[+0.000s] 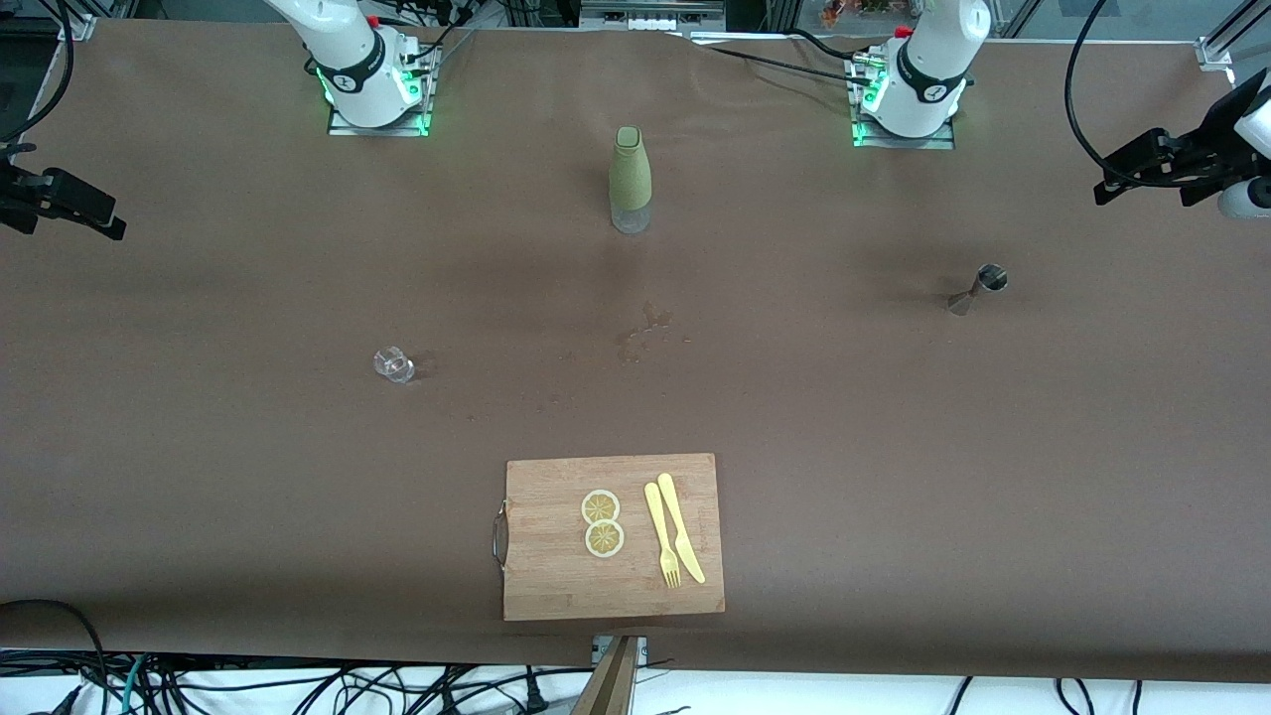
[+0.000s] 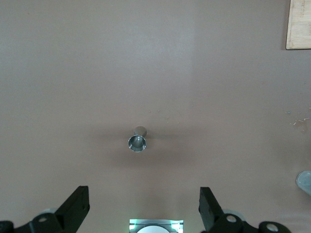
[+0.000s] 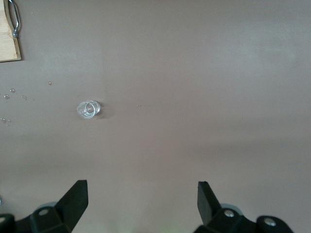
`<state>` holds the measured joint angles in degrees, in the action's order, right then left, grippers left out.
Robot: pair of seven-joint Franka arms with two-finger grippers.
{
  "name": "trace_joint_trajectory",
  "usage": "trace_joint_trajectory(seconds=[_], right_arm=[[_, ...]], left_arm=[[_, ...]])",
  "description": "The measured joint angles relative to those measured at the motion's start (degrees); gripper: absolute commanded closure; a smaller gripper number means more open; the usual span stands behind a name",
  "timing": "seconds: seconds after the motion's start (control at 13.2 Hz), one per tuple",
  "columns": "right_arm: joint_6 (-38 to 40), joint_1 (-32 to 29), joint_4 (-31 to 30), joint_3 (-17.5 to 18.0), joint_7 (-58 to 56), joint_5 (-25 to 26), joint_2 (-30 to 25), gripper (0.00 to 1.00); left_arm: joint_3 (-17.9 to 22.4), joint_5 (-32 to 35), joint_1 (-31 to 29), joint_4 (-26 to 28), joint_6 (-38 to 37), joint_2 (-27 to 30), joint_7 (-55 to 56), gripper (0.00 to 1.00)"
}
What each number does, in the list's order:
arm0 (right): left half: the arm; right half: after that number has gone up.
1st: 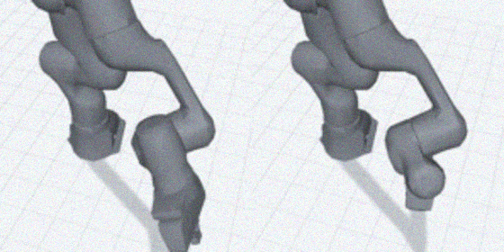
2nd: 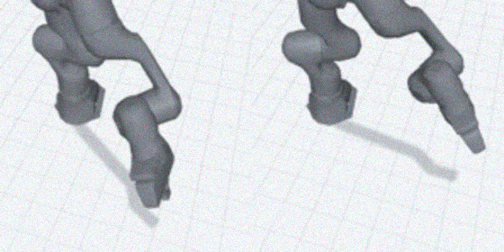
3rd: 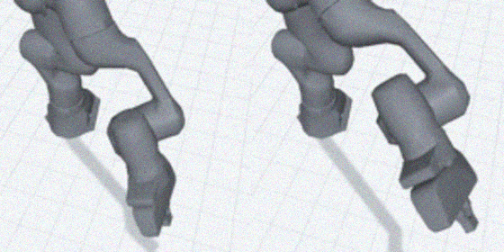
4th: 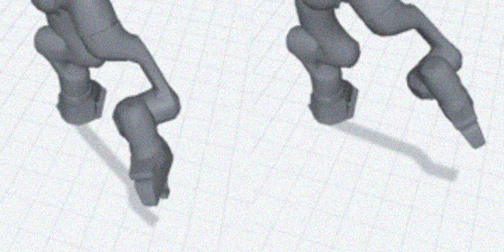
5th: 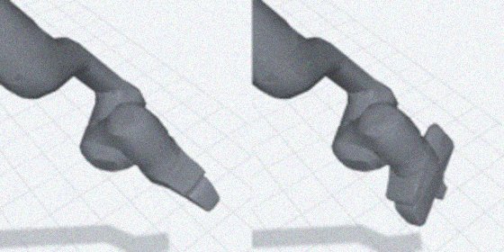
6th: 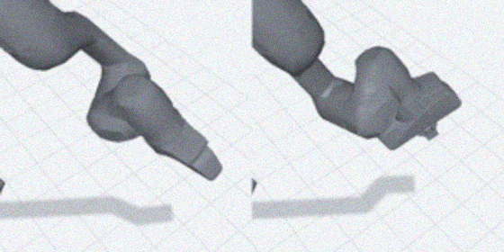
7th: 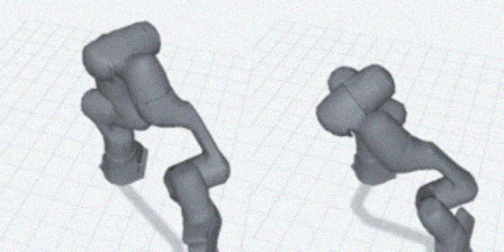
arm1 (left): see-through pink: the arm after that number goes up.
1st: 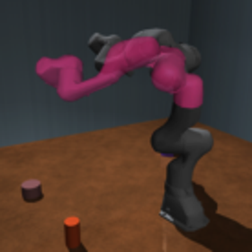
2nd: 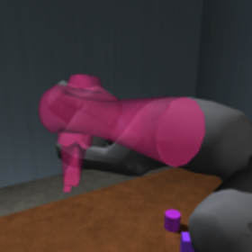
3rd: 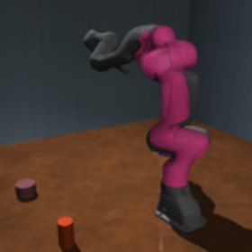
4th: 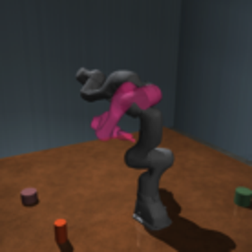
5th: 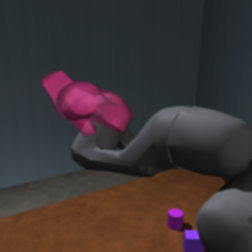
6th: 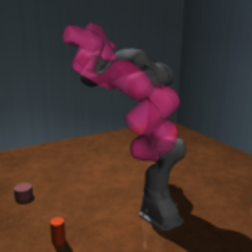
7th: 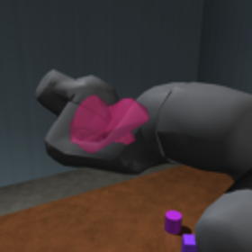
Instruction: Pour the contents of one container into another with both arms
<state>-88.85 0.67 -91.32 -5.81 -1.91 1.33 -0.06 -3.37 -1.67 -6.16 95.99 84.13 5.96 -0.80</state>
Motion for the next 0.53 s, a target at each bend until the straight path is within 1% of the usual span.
trace_joint_trajectory(seconds=[0.53], right_arm=[[1.03, -0.31, -0.05, -0.18, -1.16, 0.0, 1.68, 0.0]], left_arm=[[-0.01, 0.0, 0.04, 0.02, 0.0, 0.0, 0.0, 0.0]])
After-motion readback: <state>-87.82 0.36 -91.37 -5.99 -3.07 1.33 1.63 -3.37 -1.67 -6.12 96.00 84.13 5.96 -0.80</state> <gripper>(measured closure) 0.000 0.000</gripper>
